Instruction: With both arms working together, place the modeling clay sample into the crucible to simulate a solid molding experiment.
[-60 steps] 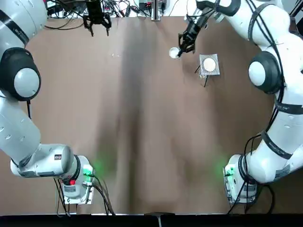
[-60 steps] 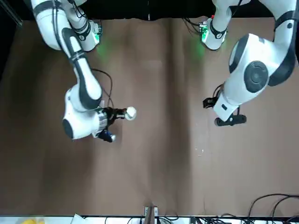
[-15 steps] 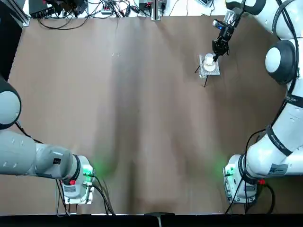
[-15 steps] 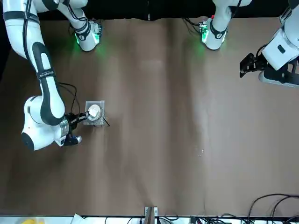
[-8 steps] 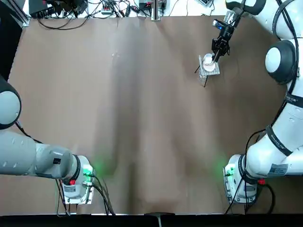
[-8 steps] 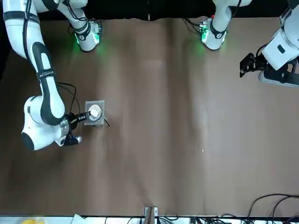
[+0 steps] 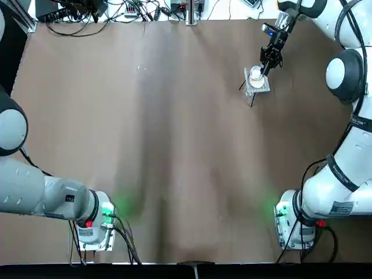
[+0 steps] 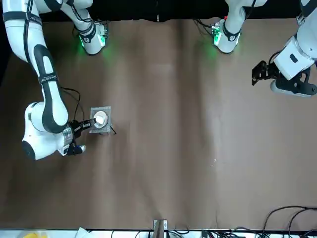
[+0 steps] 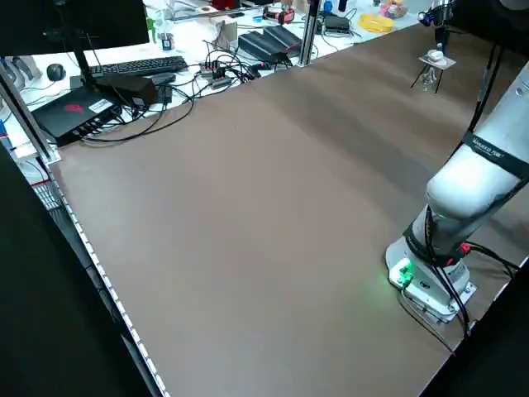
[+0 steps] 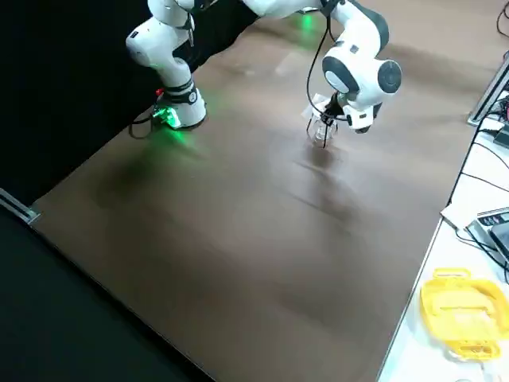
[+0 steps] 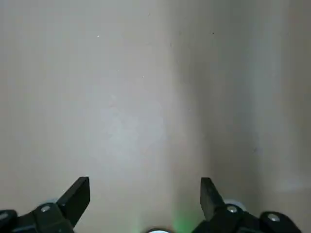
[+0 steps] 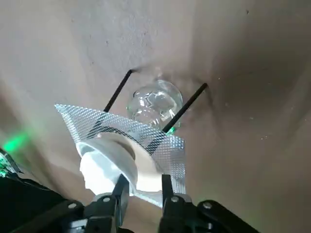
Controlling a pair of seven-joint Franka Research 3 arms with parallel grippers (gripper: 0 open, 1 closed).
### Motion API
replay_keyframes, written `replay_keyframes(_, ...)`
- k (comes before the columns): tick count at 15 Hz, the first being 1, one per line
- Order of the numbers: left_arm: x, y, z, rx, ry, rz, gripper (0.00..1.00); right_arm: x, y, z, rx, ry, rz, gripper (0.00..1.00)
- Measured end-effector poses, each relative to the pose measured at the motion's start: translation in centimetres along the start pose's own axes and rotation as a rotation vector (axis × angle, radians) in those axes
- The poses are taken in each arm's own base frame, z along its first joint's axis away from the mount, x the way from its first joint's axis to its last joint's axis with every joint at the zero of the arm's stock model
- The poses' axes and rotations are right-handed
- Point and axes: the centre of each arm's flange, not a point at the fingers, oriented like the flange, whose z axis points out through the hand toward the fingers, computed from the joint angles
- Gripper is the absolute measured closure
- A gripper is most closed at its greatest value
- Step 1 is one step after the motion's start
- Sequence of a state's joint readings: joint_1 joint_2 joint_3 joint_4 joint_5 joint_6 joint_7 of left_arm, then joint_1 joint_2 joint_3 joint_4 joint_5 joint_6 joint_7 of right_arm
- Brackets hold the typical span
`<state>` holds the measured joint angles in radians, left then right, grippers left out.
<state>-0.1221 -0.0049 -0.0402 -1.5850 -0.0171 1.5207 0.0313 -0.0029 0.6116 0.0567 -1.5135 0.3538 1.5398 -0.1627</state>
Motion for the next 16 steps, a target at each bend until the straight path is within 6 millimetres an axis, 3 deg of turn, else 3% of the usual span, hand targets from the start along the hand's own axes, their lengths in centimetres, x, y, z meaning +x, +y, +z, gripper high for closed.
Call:
replay_keyframes(11, 0.3, 0.8, 0.2, 0.029, 0.001, 0.02, 0.0, -0.5, 0.0, -0.6, 0.006, -0.013, 0.0, 0.66)
replay_keyframes(16, 0.3, 0.8, 0.2, 0.03, 0.001, 0.02, 0.0, -1.1, -0.9, -3.0, -0.005, 0.033, -0.016, 0.64)
